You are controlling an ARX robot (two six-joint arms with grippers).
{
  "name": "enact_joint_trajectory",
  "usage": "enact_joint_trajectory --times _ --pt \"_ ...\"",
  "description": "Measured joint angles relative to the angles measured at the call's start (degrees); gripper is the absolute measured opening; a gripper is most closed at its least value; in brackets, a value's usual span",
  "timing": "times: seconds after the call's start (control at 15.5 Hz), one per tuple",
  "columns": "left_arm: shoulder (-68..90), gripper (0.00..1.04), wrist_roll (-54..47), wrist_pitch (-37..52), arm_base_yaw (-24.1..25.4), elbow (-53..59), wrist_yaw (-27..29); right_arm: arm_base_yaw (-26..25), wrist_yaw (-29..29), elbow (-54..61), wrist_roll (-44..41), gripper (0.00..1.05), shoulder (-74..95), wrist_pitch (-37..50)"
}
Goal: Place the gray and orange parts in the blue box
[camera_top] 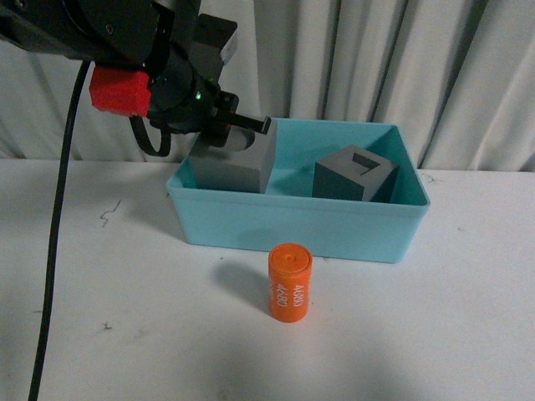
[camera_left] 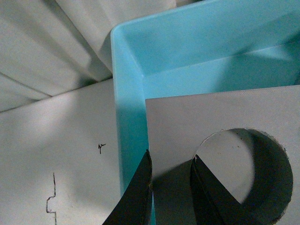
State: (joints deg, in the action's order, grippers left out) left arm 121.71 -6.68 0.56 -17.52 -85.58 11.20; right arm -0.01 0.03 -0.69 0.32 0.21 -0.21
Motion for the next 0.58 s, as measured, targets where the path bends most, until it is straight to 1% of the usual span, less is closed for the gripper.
enact_joint_trajectory --times 0.39,0.45,0.52,0.58 --pt "3.45 0.18 0.20 0.37 1.03 -1.09 1.40 0.00 -0.02 0.00 0.00 0.98 -0.02 0.00" --pt "3.54 0.32 0.24 0.72 1.16 -1.09 1.20 0.00 0.00 0.00 0.00 0.98 0.00 0.00" --pt "3.50 0.41 0.28 1.57 1.20 -1.05 1.11 0.00 0.00 0.00 0.00 0.98 0.00 0.00" --pt "2.89 0.53 0.76 1.88 1.42 -0.11 0.26 0.00 -0.02 0.00 0.00 0.98 -0.02 0.00"
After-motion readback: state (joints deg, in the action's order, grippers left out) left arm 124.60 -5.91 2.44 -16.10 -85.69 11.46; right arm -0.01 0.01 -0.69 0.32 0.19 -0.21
